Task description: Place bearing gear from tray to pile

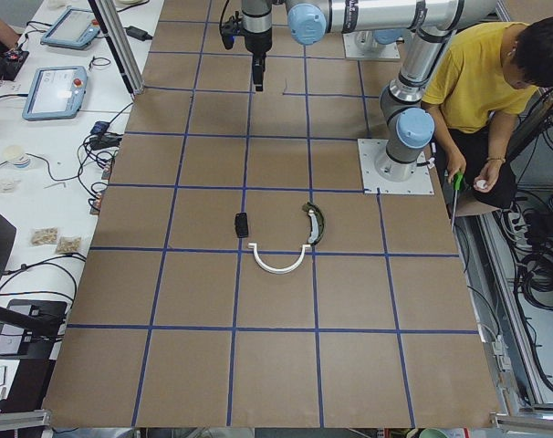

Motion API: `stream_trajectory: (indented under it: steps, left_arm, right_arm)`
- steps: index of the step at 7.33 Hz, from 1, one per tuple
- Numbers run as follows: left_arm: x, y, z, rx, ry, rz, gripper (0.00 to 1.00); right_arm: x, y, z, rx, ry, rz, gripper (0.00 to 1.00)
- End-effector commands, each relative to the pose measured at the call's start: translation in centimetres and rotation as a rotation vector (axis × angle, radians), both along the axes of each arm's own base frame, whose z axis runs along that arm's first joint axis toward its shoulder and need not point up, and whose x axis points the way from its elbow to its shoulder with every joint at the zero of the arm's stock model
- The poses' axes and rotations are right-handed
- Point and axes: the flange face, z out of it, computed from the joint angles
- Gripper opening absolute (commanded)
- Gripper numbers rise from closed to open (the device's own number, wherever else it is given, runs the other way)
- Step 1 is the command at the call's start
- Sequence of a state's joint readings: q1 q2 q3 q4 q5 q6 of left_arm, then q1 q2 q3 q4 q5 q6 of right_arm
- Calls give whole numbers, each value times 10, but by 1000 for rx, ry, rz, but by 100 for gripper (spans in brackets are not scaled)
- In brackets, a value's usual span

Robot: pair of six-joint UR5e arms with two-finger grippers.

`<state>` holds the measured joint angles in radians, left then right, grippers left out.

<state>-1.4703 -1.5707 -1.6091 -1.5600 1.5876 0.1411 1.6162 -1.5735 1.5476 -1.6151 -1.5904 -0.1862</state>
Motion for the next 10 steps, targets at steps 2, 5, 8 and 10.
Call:
stream_trajectory:
  steps: [2,5,8,10]
  left_arm:
    - [-1,0,1,-2,1,-1,100]
    - [0,-1,2,-4,-1,1,100]
    - [0,-1,3,-6,-1,1,100]
    - [0,-1,3,-6,-1,1,100]
  right_arm:
    - [-42,-8,5,32,-9,-82,100]
    - [-160,-18,13,18,7,-87,100]
    - [-398,-14,-64,68,-8,-124,100]
    - [-522,1,-148,68,-88,-173,100]
